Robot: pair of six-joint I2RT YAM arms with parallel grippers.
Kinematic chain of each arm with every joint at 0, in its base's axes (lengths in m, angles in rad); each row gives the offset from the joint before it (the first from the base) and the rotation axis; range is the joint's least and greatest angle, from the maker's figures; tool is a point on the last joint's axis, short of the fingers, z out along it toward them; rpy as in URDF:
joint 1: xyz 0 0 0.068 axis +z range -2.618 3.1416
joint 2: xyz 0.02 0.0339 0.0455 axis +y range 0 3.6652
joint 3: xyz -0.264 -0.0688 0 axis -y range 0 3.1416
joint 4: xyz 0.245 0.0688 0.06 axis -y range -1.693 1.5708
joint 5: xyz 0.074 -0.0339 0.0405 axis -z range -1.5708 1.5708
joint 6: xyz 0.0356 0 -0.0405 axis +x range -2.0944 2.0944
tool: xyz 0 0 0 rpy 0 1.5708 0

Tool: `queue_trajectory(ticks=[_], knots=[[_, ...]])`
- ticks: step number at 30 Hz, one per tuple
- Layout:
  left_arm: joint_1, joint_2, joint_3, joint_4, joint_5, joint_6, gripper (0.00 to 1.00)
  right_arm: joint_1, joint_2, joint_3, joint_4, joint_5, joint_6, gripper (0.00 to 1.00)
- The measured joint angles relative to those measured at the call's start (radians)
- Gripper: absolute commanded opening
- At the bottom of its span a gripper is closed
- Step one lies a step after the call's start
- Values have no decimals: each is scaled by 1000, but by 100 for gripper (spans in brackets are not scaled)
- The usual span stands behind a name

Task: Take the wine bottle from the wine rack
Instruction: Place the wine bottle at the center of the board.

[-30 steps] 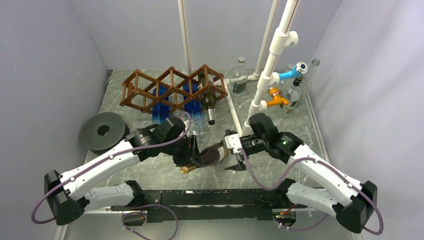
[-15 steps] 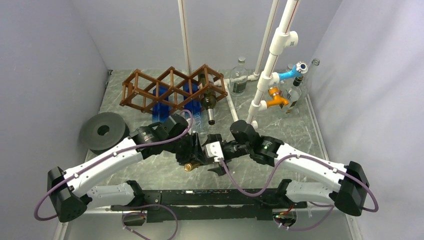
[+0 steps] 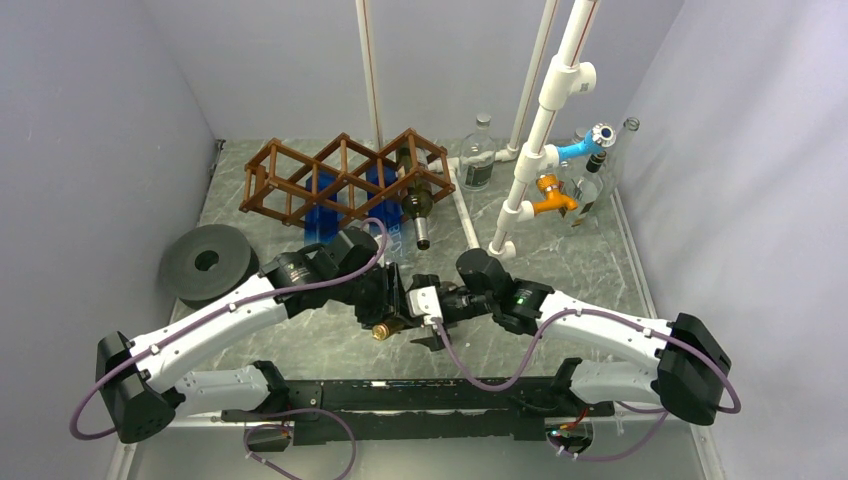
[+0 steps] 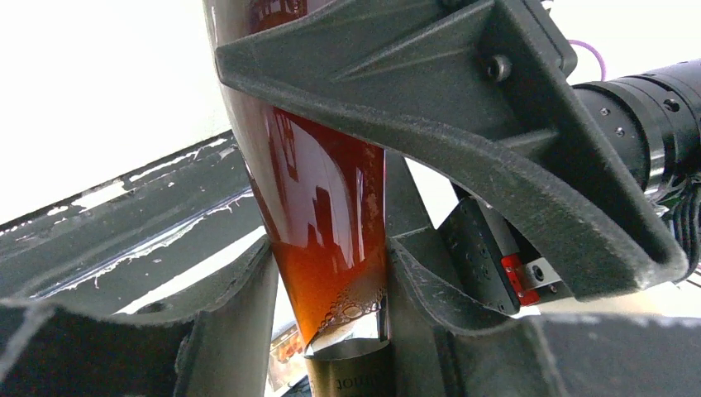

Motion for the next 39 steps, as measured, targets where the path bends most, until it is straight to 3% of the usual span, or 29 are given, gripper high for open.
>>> queue_trajectory(ticks=[3, 7, 10, 14, 18, 21, 31, 39], knots=[[0, 0, 0, 5, 4, -2, 0, -2, 0, -5, 22, -1, -2, 75], [0, 0, -2, 5, 12, -11, 1, -8, 0, -8, 42, -6, -14, 47], [-2, 0, -8, 5, 20, -26, 21, -12, 0, -8, 37, -26, -27, 24], [-3, -7, -22, 29, 17, -41, 49, -32, 0, -13, 35, -51, -34, 12], [-5, -29, -31, 66, 20, -47, 72, -54, -6, -16, 34, -95, -39, 7], [-5, -88, -29, 116, 16, -42, 79, -79, -19, -17, 22, -121, -38, 6], [-5, -187, -29, 187, -47, -10, 84, -119, -27, -20, -5, -198, -68, 2], [-5, -386, -32, 232, -196, 165, 86, -137, -38, -26, -59, -258, -98, 0]])
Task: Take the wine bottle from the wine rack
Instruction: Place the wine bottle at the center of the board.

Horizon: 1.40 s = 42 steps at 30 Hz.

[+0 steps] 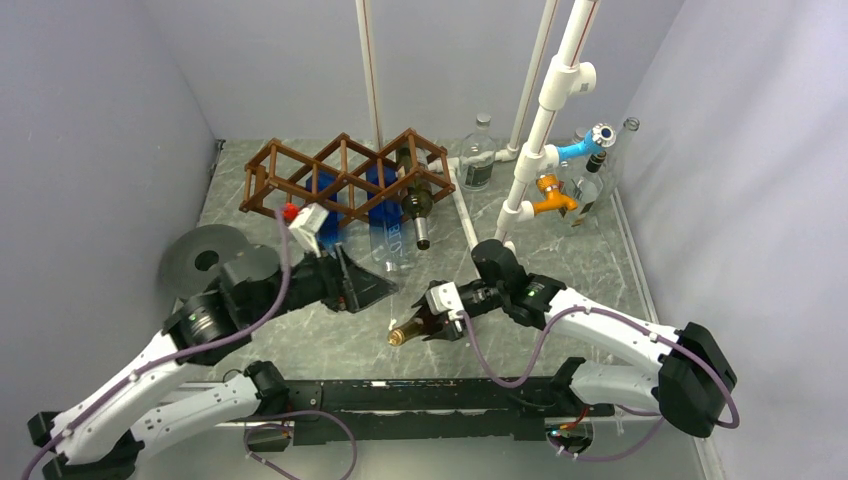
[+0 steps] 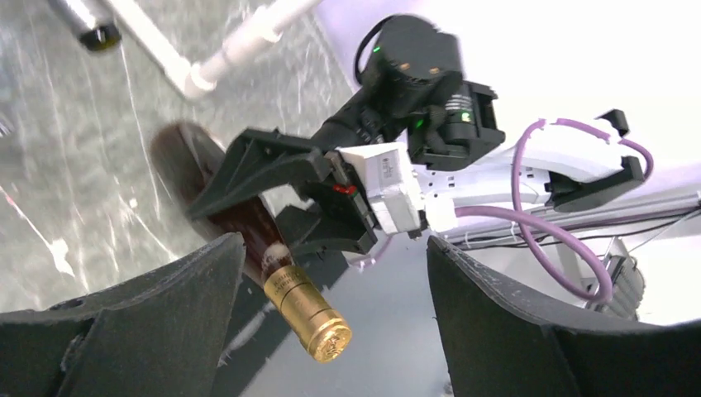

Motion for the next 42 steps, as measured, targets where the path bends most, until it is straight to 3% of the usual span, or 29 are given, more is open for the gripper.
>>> queue_trajectory(ticks=[5, 12, 19, 23, 28, 34, 42], knots=[[0, -134, -74, 120, -50, 161, 86, -10, 0, 0, -35, -27, -8, 0], [0, -309, -323, 319, -87, 398, 87, -52, -8, 3, -106, -58, -3, 0], [0, -377, -515, 533, -121, 483, 90, -80, -8, 4, -149, -56, 21, 0], [0, -393, -576, 534, -228, 411, 90, -82, -7, 4, -152, -27, 43, 0], [0, -514, -692, 488, -354, 216, 91, -82, 4, 3, -151, 35, 53, 0], [0, -616, -795, 472, -428, -6, 99, -84, 21, -8, -150, 102, 81, 0], [-6, -500, -793, 534, -435, -115, 100, -95, 26, -10, -133, 155, 160, 0]])
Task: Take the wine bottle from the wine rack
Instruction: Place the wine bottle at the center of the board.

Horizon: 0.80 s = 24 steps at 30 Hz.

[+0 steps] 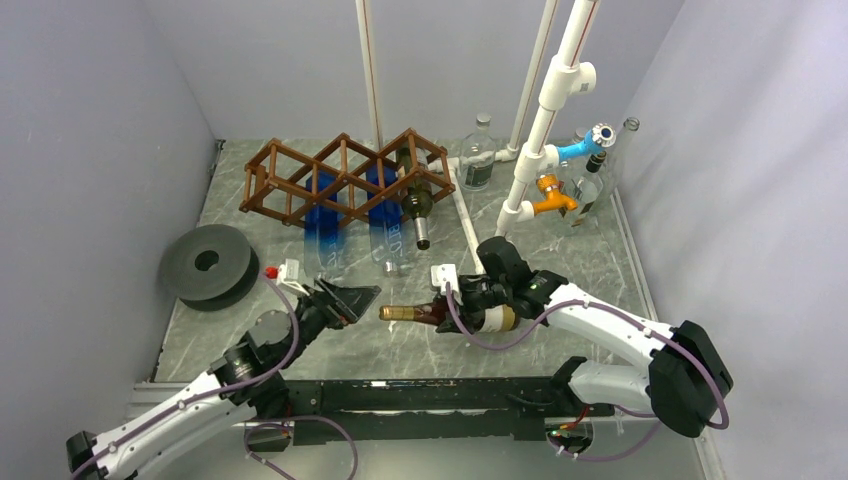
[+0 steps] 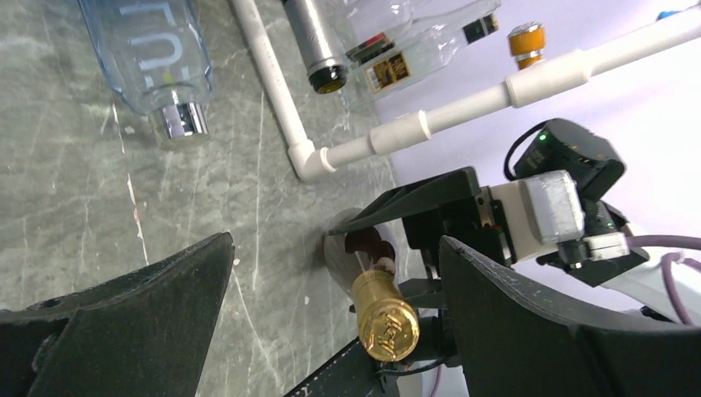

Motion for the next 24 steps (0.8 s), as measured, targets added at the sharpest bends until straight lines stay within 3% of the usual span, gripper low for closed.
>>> queue_trajectory(ticks=[13, 24], knots=[[-143, 286, 6, 217, -111, -79, 98, -10, 8, 0, 33, 37, 83, 0], [-276, 455, 46, 324, -272, -146, 71, -11, 8, 0, 47, 53, 122, 0]])
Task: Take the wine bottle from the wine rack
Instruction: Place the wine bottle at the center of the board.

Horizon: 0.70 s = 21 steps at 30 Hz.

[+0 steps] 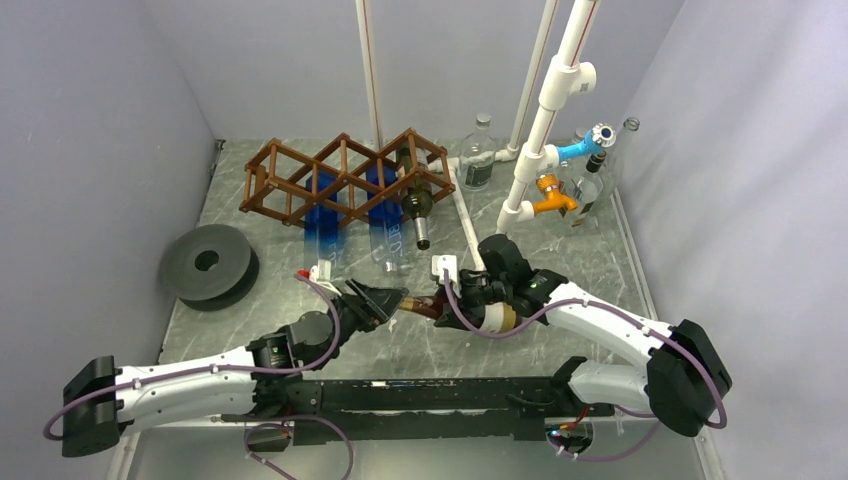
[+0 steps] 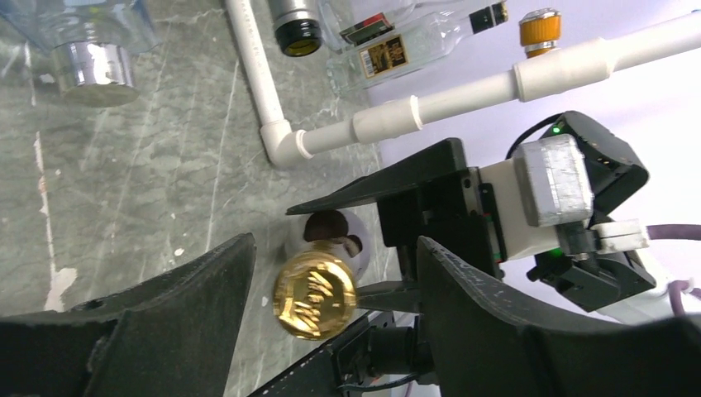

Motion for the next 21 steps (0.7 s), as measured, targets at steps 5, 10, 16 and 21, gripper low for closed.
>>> queue_trajectory(ticks=[5, 10, 16, 21], knots=[[-29, 43, 56, -13, -51, 13, 47, -5, -6, 0, 8, -3, 15, 0], [-30, 80, 87, -43, -72, 30, 22, -13, -10, 0, 10, -12, 20, 0], [-34, 90, 140, -95, -71, 81, 0, -23, -29, 0, 5, -32, 14, 46], [-37, 125, 235, -158, -40, 184, 0, -33, -63, 4, -16, -57, -4, 77]])
